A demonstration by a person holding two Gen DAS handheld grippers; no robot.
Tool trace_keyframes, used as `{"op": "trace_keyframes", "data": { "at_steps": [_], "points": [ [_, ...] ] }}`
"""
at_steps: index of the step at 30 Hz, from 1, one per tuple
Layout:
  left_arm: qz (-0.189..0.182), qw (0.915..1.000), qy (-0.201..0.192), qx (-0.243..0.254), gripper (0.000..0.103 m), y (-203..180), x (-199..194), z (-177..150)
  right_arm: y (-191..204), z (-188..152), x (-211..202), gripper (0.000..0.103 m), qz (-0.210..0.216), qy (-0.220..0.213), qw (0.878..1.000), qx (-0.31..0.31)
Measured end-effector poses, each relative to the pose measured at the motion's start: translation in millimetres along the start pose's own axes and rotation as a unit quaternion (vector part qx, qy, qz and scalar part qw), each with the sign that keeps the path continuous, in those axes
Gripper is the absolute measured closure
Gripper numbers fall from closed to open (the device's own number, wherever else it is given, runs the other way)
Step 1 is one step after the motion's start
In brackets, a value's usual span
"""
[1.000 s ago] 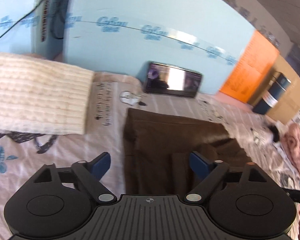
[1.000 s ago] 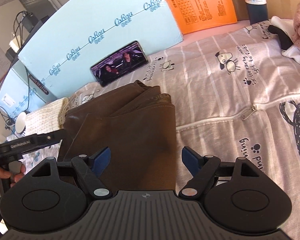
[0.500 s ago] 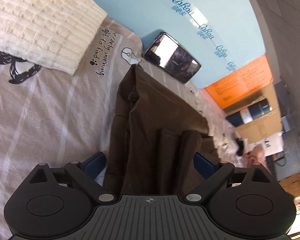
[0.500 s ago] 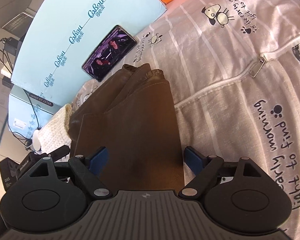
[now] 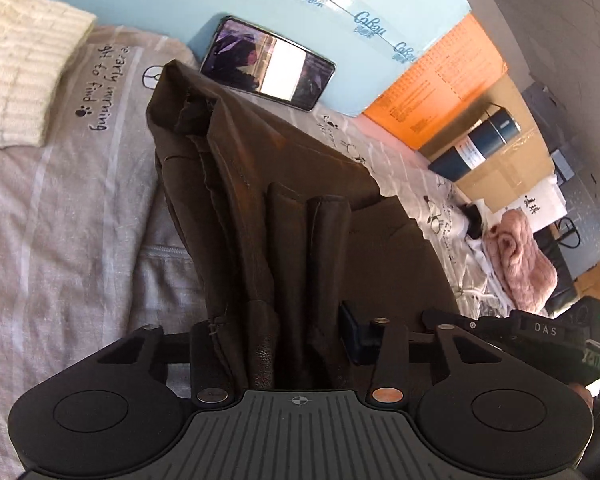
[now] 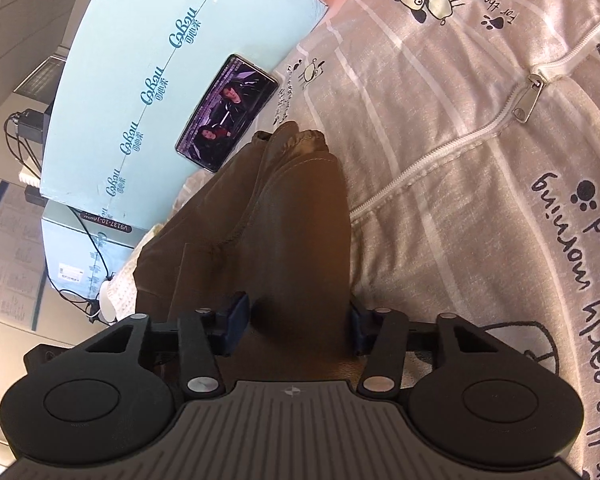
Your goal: Fold clothes
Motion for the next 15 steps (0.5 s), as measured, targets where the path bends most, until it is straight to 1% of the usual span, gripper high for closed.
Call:
{"op": "trace_keyframes", "data": {
  "at_steps": [1, 2, 3, 5, 8, 11, 13, 15],
  "points": [
    [-0.001, 0.9999, -0.002, 0.010, 0.072, -3, -2, 2, 1, 1, -2, 0.069, 0.002, -0.003, 1.000, -0.002],
    [-0.001, 0.9997, -0.004, 0.022, 0.075, -8, -3, 3, 2, 1, -5, 0.074, 0.008, -0.007, 1.000, -0.004],
    [-0.001, 0.9994, -0.006, 0.034, 0.076, -12, -5, 4, 5, 2, -9, 0.079, 0.017, -0.011, 1.000, -0.005],
    [-0.009, 0.9989, -0.012, 0.043, 0.078, -21, -8, 7, 10, 4, -16, 0.084, 0.035, -0.019, 0.999, -0.009],
    [-0.024, 0.9975, -0.019, 0.064, 0.079, -39, -9, 11, 15, 8, -28, 0.085, 0.049, -0.032, 0.998, -0.021],
    [-0.041, 0.9948, -0.020, 0.091, 0.079, -67, 0, 17, 16, 17, -48, 0.085, 0.054, -0.055, 0.997, -0.025],
    [-0.063, 0.9914, -0.020, 0.113, 0.079, -91, 12, 23, 14, 25, -64, 0.085, 0.052, -0.077, 0.995, -0.026],
    [-0.085, 0.9869, -0.021, 0.136, 0.079, -115, 24, 29, 10, 38, -85, 0.085, 0.049, -0.108, 0.993, -0.027]
  ]
}}
Point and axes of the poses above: each gripper's, at about its wrist camera, not at the fingertips, and x roughly the way its jaws point, y to its left, z to its top, the point moved 8 cm from there along x, roughly the way its jaws point, and after that the axes turned 8 degrees about -y, right-handed, at the moved point
